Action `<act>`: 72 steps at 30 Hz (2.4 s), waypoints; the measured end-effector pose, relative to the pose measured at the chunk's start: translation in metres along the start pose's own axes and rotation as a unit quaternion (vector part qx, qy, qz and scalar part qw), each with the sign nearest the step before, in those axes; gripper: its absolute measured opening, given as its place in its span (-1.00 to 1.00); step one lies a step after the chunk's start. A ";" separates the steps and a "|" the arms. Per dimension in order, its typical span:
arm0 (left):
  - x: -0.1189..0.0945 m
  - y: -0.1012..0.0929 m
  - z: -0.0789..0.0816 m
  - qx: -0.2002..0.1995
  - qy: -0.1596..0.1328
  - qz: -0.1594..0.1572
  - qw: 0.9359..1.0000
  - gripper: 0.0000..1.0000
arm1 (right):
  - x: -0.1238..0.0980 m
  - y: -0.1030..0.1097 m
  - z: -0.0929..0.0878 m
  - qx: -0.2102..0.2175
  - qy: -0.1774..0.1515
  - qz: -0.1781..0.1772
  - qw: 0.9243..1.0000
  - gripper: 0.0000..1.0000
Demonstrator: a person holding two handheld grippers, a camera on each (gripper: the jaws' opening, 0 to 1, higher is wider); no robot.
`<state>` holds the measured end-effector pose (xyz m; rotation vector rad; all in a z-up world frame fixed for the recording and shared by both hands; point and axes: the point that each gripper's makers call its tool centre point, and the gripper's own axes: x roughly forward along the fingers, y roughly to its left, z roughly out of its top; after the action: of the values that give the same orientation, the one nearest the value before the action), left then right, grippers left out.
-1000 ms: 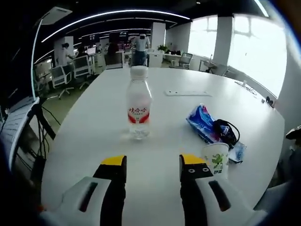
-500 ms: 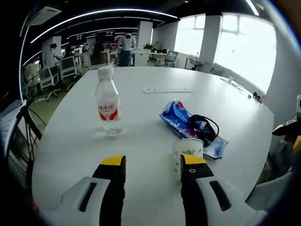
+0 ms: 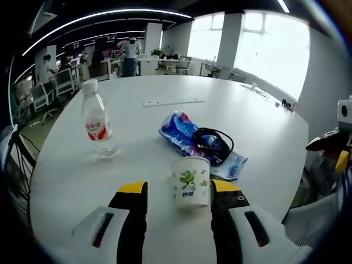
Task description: Arrange the tabletop items into an orderly group along one side of the table until the central work area is clear of visible clutter.
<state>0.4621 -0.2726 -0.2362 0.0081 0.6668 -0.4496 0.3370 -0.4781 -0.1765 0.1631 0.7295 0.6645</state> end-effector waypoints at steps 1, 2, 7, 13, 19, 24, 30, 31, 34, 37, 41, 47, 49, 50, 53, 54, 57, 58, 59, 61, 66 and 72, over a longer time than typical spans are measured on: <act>0.001 -0.001 0.000 0.002 0.001 -0.002 1.000 -0.10 | 0.000 -0.001 -0.001 0.001 0.000 -0.001 1.000 0.43; 0.001 -0.002 0.000 0.003 0.002 -0.003 1.000 -0.10 | -0.001 -0.001 -0.001 0.001 0.001 -0.001 1.000 0.43; 0.006 -0.007 -0.001 -0.002 0.010 -0.017 1.000 -0.07 | -0.003 -0.001 -0.003 0.003 0.000 -0.003 1.000 0.42; 0.014 -0.017 -0.003 0.009 0.023 -0.032 0.999 -0.04 | -0.005 -0.002 -0.005 0.006 -0.001 -0.006 1.000 0.42; 0.023 -0.023 -0.004 0.017 0.038 -0.040 0.998 -0.04 | -0.007 -0.003 -0.006 0.008 -0.002 -0.008 1.000 0.42; 0.032 -0.026 -0.012 0.020 0.056 -0.045 0.997 -0.01 | -0.009 -0.005 -0.007 0.010 -0.003 -0.011 1.000 0.42; 0.042 -0.027 -0.020 0.028 0.075 -0.039 0.996 0.00 | -0.012 -0.007 -0.009 0.014 -0.003 -0.013 1.000 0.41; 0.044 -0.027 -0.021 0.028 0.078 -0.039 0.996 0.00 | -0.012 -0.007 -0.009 0.015 -0.004 -0.014 1.000 0.41; 0.051 -0.028 -0.024 0.029 0.086 -0.039 0.995 0.00 | -0.013 -0.008 -0.011 0.017 -0.003 -0.016 1.000 0.41; 0.056 -0.028 -0.027 0.030 0.095 -0.038 0.994 -0.01 | -0.014 -0.009 -0.013 0.019 -0.003 -0.017 1.000 0.41; 0.062 -0.028 -0.030 0.030 0.105 -0.037 0.993 -0.02 | -0.016 -0.010 -0.014 0.021 -0.002 -0.019 1.000 0.41; 0.069 -0.026 -0.036 0.033 0.121 -0.036 0.991 -0.08 | -0.018 -0.012 -0.015 0.023 -0.001 -0.021 1.000 0.41; 0.070 -0.025 -0.039 0.036 0.128 -0.035 0.991 -0.11 | -0.018 -0.013 -0.015 0.023 -0.001 -0.021 1.000 0.41; 0.071 -0.025 -0.041 0.038 0.132 -0.035 0.990 -0.14 | -0.018 -0.013 -0.015 0.023 -0.001 -0.021 1.000 0.41; 0.071 -0.024 -0.046 0.041 0.142 -0.036 0.988 -0.18 | -0.017 -0.013 -0.015 0.022 0.000 -0.021 1.000 0.41; 0.071 -0.024 -0.045 0.039 0.141 -0.036 0.989 -0.19 | -0.017 -0.013 -0.014 0.021 0.001 -0.020 1.000 0.41; 0.070 -0.025 -0.045 0.038 0.141 -0.038 0.989 -0.20 | -0.015 -0.012 -0.013 0.020 0.002 -0.018 1.000 0.41; 0.070 -0.025 -0.045 0.038 0.141 -0.039 0.989 -0.20 | -0.014 -0.011 -0.013 0.019 0.002 -0.017 1.000 0.41; 0.069 -0.025 -0.045 0.038 0.141 -0.040 0.988 -0.21 | -0.014 -0.011 -0.013 0.019 0.002 -0.016 1.000 0.41; 0.069 -0.024 -0.045 0.037 0.142 -0.042 0.988 -0.22 | -0.012 -0.010 -0.012 0.017 0.004 -0.013 1.000 0.41; 0.066 -0.023 -0.046 0.041 0.142 -0.046 0.988 -0.23 | -0.009 -0.007 -0.012 0.013 0.006 -0.007 1.000 0.41; 0.062 -0.021 -0.045 0.044 0.137 -0.050 0.988 -0.23 | -0.007 -0.005 -0.012 0.011 0.008 -0.003 1.000 0.40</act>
<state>0.4697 -0.3096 -0.3056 0.1232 0.9203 -0.5810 0.3283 -0.4875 -0.1834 0.1751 0.7523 0.6525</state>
